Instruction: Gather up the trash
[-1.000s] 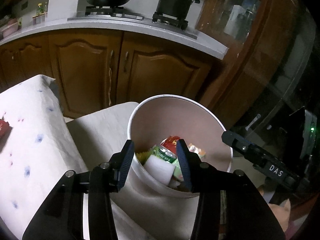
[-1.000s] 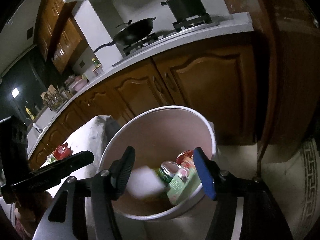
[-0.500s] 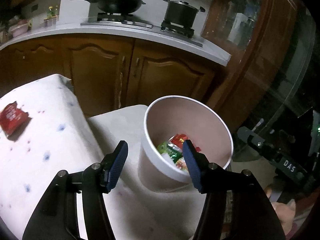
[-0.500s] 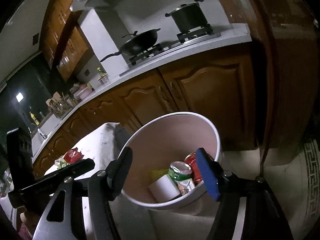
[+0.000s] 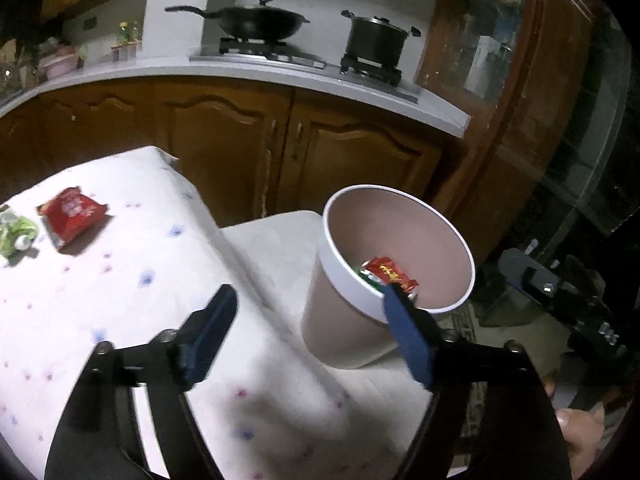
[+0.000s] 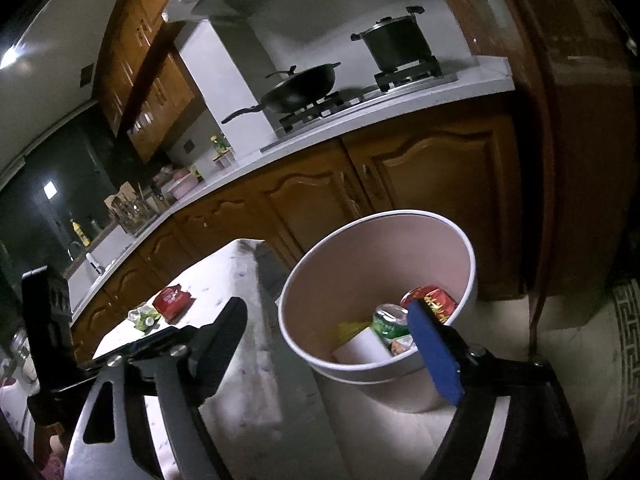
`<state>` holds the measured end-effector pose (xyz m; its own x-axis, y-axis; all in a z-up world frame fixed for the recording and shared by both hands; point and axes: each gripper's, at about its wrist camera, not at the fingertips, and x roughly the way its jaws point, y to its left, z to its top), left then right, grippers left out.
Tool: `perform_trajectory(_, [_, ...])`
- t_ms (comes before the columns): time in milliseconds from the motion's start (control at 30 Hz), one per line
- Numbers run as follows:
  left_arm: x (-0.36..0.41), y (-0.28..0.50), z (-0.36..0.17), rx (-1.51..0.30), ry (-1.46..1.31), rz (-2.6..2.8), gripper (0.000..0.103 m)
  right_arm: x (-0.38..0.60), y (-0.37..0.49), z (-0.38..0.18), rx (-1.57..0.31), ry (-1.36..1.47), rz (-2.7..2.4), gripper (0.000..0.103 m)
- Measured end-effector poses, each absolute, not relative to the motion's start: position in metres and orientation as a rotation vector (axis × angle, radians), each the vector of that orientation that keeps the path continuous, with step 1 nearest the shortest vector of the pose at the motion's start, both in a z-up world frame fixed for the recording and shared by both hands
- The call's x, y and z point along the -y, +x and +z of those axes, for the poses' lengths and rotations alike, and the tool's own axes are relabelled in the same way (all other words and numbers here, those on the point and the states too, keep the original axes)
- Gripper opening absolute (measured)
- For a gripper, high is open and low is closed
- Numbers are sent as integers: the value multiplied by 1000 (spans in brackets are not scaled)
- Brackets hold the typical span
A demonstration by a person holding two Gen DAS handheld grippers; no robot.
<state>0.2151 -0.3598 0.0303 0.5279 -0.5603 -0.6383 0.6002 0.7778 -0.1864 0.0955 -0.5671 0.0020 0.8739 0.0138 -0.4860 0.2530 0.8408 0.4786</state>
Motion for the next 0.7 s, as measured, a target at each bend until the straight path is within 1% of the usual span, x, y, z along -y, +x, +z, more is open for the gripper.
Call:
perform_trajectory(33, [355, 212, 32, -727, 58, -684, 88, 564, 93, 4, -493, 562, -139, 98])
perform_trajectory(67, [349, 209, 34, -709, 53, -673, 92, 561, 91, 5, -486, 561, -149, 103])
perform_trajectory(100, [345, 206, 35, -700, 52, -663, 95, 557, 88, 7, -474, 560, -153, 103])
perform_trajectory(133, [339, 203, 36, -689, 53, -644, 97, 554, 86, 9, -464, 555, -154, 103])
perform_trajectory(300, [314, 189, 43, -638, 55, -584, 100, 534, 74, 19, -436, 519, -195, 103])
perform_trajectory(700, [244, 130, 42, -554, 54, -510, 102, 465, 31, 29, -350, 383, -265, 103])
